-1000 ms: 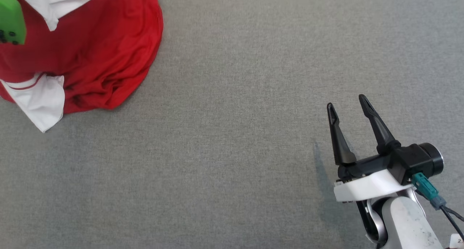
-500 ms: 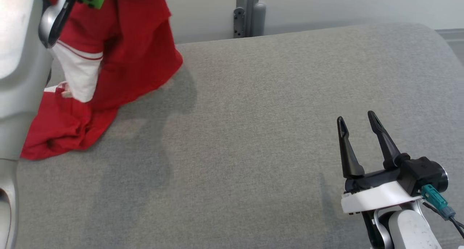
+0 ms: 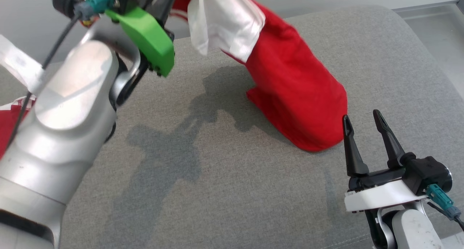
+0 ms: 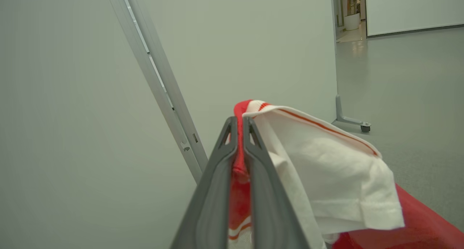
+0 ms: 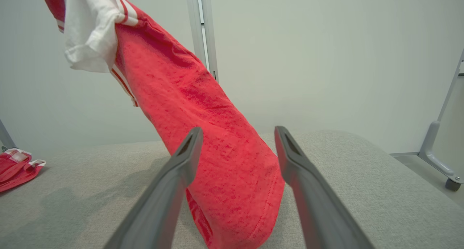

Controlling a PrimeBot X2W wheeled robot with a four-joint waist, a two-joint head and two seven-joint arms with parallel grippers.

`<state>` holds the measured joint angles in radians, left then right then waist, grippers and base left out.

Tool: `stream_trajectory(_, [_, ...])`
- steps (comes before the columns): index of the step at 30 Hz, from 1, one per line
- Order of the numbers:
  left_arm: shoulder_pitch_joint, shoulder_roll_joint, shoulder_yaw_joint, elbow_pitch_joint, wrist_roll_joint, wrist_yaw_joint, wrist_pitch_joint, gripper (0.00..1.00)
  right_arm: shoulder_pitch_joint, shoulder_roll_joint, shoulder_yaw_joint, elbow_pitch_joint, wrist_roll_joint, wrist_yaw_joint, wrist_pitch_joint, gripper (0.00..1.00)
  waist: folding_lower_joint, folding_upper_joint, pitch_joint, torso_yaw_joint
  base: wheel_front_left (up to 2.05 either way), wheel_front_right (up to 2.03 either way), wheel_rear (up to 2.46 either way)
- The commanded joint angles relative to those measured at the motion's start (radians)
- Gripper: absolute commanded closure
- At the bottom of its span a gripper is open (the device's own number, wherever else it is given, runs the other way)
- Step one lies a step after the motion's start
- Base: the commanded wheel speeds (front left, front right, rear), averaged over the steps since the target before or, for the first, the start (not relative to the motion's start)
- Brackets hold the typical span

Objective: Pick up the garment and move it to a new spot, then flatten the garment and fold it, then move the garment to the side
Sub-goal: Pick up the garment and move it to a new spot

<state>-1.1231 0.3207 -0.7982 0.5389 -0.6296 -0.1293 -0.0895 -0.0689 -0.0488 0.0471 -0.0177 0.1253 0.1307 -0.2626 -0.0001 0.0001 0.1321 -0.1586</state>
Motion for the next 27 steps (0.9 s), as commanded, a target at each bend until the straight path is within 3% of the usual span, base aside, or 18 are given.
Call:
stream_trajectory(1, [0.059, -0.001, 0.0, 0.015, -0.024, 0.004, -0.01, 1.0, 0.006, -0.003, 0.002, -0.002, 0.006, 0.0, -0.003, 0.0, 0.0001, -0.0001, 0.007, 0.0, 0.0, 0.0, 0.0])
stream_trajectory(9, [0.365, -0.016, -0.004, 0.138, -0.101, 0.067, -0.074, 1.0, 0.008, -0.003, -0.002, 0.007, 0.009, 0.0, -0.003, 0.0, 0.0001, -0.0001, 0.018, 0.01, 0.0, 0.0, 0.0])
stream_trajectory(16, [0.503, -0.052, 0.038, 0.269, -0.16, 0.132, -0.138, 1.0, 0.013, -0.003, 0.001, 0.023, -0.004, 0.0, -0.003, 0.0, 0.0001, -0.0001, 0.011, 0.032, 0.0, 0.0, 0.0])
stream_trajectory(17, [0.511, -0.057, 0.044, 0.283, -0.158, 0.138, -0.146, 0.84, 0.012, -0.003, 0.001, 0.024, -0.005, 0.0, -0.003, 0.0, 0.0001, -0.0001, 0.01, 0.035, 0.0, 0.0, 0.0])
stream_trajectory(18, [0.518, -0.063, 0.05, 0.294, -0.163, 0.141, -0.152, 0.51, 0.011, -0.003, 0.001, 0.025, -0.007, 0.0, -0.003, 0.0, 0.0001, -0.0001, 0.008, 0.038, 0.0, 0.0, 0.0])
stream_trajectory(19, [0.524, -0.07, 0.055, 0.302, -0.165, 0.141, -0.158, 0.03, 0.01, -0.003, 0.001, 0.026, -0.009, 0.0, -0.003, 0.0, 0.0001, -0.0001, 0.007, 0.041, 0.0, 0.0, 0.0])
stream_trajectory(27, [0.544, -0.09, 0.127, 0.265, -0.14, 0.129, -0.176, 0.0, 0.019, -0.003, -0.008, 0.032, -0.021, 0.0, -0.003, 0.0, 0.0001, -0.0001, -0.014, 0.067, 0.0, 0.0, 0.0])
